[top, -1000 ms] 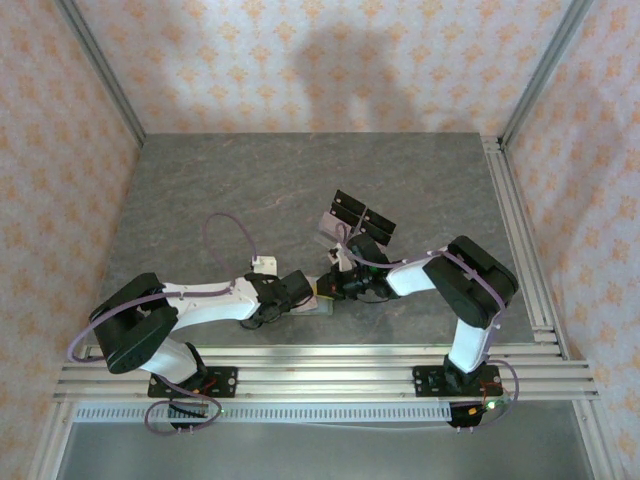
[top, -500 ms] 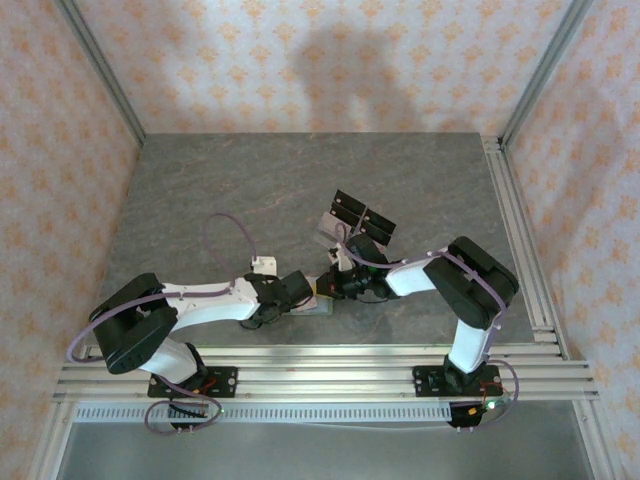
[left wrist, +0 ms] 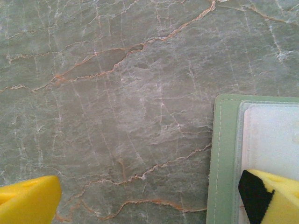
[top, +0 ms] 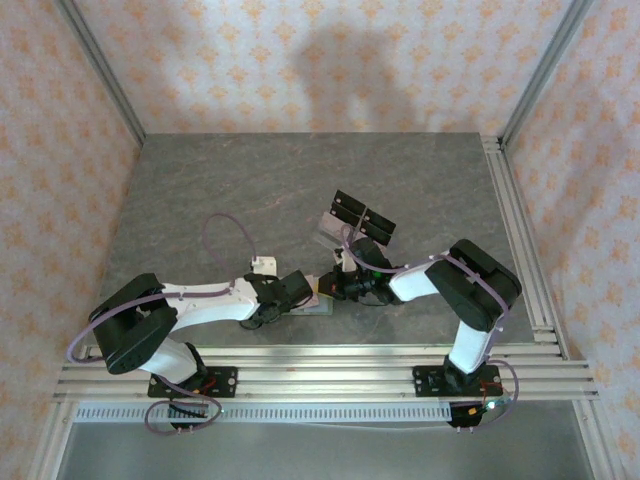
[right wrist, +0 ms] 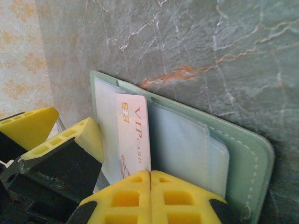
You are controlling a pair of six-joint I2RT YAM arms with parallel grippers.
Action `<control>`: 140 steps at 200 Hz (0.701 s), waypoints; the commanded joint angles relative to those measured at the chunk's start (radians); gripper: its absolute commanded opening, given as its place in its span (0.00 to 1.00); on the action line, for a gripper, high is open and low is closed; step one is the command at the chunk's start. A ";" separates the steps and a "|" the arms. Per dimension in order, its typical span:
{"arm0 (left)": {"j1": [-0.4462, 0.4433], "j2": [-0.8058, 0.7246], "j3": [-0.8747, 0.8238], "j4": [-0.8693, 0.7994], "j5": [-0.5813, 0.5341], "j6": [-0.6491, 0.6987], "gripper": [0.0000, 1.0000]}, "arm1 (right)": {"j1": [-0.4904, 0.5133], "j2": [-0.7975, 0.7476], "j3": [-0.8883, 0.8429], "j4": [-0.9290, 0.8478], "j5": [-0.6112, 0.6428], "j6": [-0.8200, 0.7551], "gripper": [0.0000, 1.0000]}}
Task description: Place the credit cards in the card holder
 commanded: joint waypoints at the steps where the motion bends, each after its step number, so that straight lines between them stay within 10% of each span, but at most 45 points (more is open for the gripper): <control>1: -0.012 0.002 -0.023 -0.034 -0.007 -0.009 1.00 | 0.004 -0.010 -0.023 -0.004 0.050 0.013 0.00; 140: -0.018 -0.014 -0.025 -0.041 -0.011 -0.014 1.00 | 0.044 -0.023 0.004 -0.071 0.083 -0.007 0.00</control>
